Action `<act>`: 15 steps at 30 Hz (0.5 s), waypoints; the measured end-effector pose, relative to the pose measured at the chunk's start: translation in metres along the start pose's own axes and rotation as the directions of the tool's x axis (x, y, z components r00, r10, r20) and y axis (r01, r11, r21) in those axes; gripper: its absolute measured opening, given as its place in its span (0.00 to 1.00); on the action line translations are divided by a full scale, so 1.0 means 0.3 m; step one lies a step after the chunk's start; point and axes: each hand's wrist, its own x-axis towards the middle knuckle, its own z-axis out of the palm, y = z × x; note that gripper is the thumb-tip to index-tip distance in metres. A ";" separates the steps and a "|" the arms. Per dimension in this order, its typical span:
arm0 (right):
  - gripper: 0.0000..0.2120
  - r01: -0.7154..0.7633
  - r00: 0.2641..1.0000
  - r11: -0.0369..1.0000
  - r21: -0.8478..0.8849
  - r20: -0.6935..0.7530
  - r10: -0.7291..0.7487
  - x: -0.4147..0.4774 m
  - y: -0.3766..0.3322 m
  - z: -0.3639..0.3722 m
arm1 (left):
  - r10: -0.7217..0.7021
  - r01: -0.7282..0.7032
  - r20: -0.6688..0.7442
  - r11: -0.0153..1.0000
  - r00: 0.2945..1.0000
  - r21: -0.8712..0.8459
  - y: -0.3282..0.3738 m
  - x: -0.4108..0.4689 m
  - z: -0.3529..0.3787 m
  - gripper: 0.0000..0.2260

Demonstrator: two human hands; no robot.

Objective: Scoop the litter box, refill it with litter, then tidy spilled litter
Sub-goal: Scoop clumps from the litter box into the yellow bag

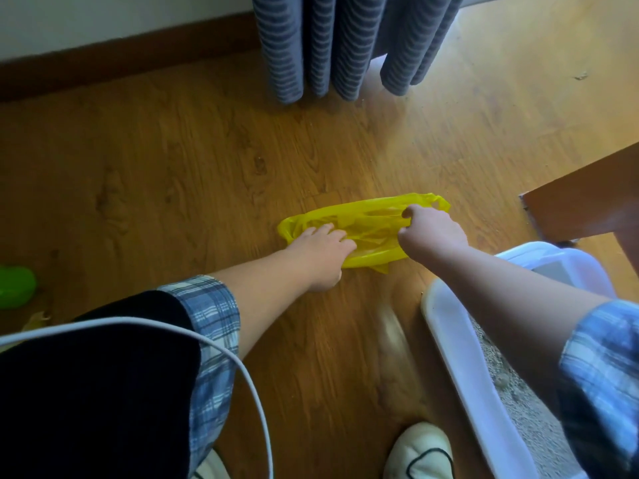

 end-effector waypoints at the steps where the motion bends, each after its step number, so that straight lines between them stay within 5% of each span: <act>1: 0.19 0.039 0.999 0.999 -0.016 -0.032 -0.040 -0.008 -0.019 -0.009 | 0.006 -0.007 -0.042 1.000 0.999 -0.002 -0.003 -0.003 -0.012 0.24; 8: 0.21 0.263 0.957 0.965 -0.009 -0.127 -0.262 -0.041 -0.226 -0.056 | -0.121 0.118 -0.252 0.993 0.960 -0.026 -0.091 -0.106 -0.121 0.22; 15: 0.19 0.456 0.883 0.890 -0.003 -0.120 -0.453 -0.143 -0.569 -0.182 | -0.418 0.383 -0.201 0.904 0.886 -0.192 -0.313 -0.430 -0.246 0.21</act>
